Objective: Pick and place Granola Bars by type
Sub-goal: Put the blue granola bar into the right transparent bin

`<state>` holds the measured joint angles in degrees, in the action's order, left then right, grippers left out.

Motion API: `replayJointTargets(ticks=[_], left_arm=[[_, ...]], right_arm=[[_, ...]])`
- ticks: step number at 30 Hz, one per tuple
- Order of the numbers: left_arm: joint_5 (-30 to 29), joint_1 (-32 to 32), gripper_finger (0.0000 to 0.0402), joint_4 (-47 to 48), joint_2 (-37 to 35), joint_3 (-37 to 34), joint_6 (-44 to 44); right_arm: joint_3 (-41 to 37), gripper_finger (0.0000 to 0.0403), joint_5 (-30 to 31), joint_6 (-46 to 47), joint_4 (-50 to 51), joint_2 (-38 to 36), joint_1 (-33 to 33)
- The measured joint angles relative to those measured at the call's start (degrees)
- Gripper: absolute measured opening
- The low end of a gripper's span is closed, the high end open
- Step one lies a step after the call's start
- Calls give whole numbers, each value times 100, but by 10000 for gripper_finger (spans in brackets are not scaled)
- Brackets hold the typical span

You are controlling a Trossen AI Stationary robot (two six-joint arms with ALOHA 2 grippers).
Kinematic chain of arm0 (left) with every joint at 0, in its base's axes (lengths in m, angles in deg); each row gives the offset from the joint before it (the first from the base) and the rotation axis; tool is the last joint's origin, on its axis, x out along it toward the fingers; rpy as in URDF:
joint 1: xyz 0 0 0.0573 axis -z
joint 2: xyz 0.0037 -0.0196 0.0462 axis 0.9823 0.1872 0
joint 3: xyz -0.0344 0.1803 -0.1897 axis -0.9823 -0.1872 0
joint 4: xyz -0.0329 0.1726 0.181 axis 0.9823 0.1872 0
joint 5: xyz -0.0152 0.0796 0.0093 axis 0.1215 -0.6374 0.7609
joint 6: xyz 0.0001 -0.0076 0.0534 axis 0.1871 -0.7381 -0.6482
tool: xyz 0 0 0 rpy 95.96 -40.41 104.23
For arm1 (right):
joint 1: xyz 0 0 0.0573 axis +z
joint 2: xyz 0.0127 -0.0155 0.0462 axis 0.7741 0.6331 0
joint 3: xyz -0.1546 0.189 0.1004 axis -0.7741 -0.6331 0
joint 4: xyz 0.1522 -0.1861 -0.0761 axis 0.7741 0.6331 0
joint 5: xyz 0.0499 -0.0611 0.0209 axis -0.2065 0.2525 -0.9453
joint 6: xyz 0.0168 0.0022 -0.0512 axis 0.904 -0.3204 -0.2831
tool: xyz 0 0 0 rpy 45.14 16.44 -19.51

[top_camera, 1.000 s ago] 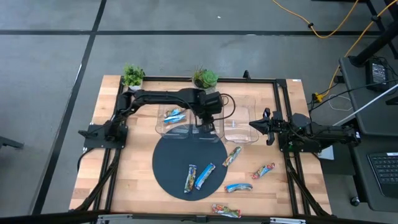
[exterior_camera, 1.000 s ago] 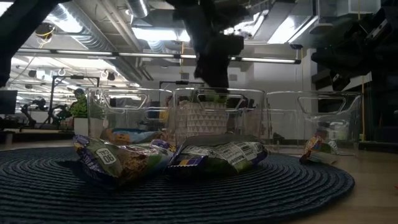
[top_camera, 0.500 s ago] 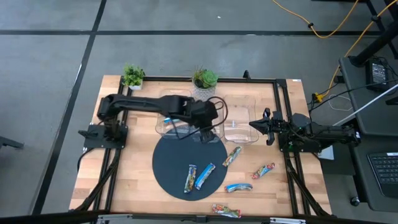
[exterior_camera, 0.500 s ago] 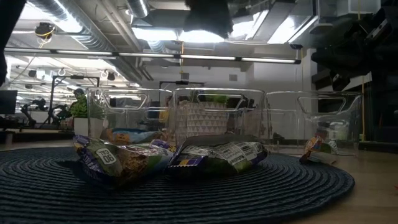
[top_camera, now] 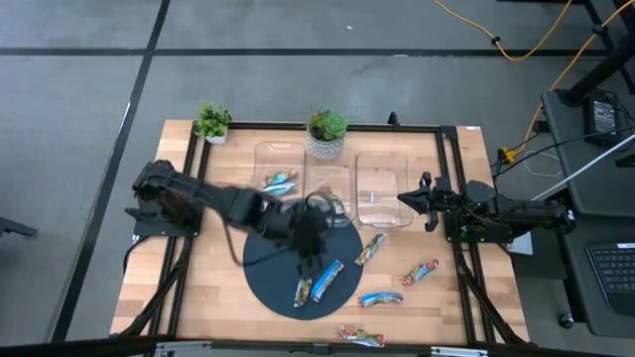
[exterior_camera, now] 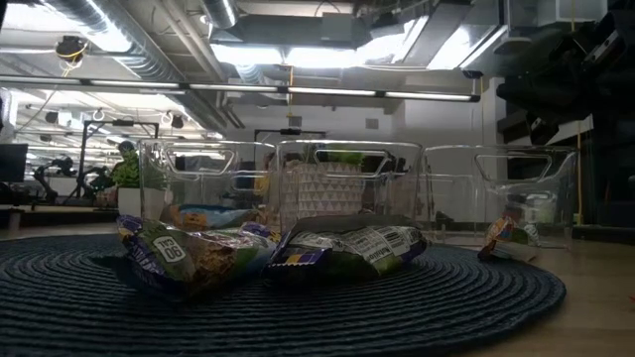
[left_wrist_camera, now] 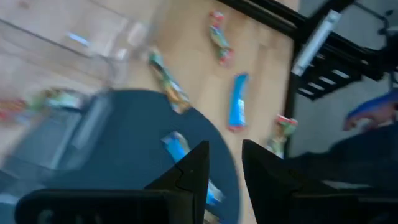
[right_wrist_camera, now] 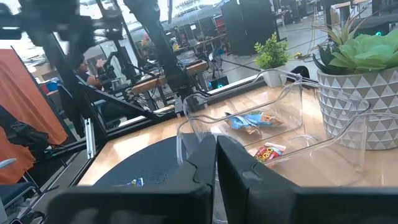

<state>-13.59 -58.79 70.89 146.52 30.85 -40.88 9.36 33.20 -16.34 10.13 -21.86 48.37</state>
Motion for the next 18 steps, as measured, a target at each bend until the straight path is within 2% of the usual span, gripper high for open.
replayJointTargets(ticks=[9,14,18], left_arm=[[-785,992,88,337,857,-2,1130],[-713,1190,98,561,1537,-2,1706],[-516,1190,132,622,1975,-6,1891]], right_arm=[[2,19,0,0,0,1,0],[1,19,0,-1,0,1,0],[2,19,0,0,-2,-1,2]])
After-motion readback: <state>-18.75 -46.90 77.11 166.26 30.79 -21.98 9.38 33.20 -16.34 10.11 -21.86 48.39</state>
